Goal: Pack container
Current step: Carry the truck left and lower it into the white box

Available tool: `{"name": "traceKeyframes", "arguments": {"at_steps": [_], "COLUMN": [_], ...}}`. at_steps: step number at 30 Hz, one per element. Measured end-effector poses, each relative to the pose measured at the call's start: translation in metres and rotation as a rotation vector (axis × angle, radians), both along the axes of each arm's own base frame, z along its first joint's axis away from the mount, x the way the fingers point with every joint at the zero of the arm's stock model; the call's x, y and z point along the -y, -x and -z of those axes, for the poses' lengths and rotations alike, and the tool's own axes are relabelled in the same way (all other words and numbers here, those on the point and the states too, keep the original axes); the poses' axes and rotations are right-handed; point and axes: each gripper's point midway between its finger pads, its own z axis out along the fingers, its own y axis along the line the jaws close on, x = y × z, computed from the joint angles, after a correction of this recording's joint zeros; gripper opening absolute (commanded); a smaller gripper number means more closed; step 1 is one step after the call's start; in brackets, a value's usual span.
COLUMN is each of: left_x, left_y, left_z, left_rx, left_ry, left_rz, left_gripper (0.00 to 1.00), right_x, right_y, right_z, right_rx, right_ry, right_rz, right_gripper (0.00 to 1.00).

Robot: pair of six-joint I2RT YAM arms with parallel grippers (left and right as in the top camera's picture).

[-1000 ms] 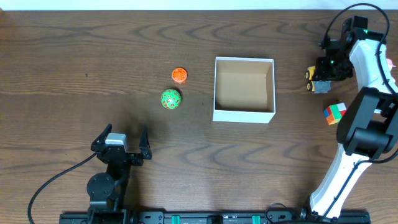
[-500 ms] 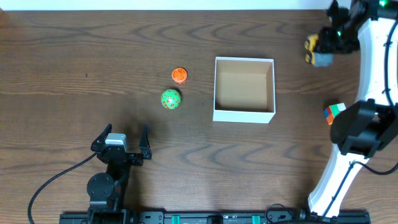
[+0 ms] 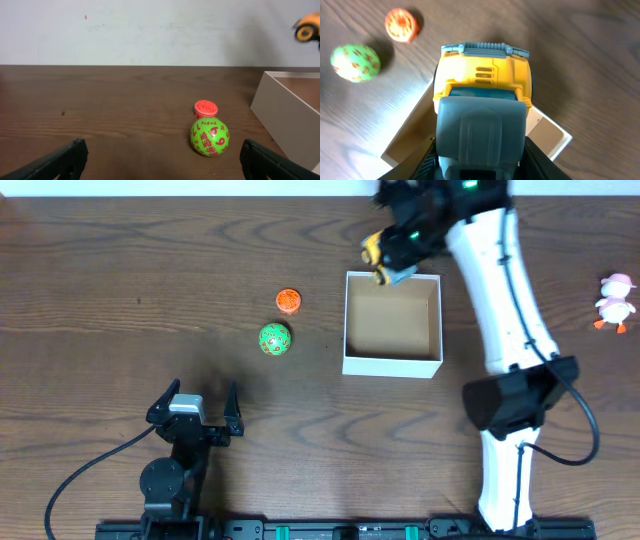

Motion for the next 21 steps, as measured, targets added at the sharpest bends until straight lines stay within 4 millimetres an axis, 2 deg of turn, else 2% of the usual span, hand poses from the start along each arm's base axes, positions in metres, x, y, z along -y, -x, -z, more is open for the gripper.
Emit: {"name": "traceKeyframes", "arguments": {"at_steps": [6,14,17,21], "left_x": [0.000,0.000,0.000,0.000], "left_y": [0.000,0.000,0.000,0.000], "left_z": [0.000,0.000,0.000,0.000], "left_rx": [0.000,0.000,0.000,0.000], "left_ry": [0.000,0.000,0.000,0.000], "left_rz": [0.000,0.000,0.000,0.000], "left_gripper": [0.98,0.98,0.98,0.98], "right_x": [-0.010,0.007,0.009,0.010], "right_y": [0.019,0.033,0.036,0.036], "right_z": [0.034,0.066,0.076,0.087], "right_rx": [-0.070,-0.155,-0.172,-0.178], "right_ry": [0.119,0.214,0.233,0.245], "right_rz": [-0.044,-0.081,-0.113,-0.139], "right_gripper": [0.36,0.43,0.49,0.51]}}
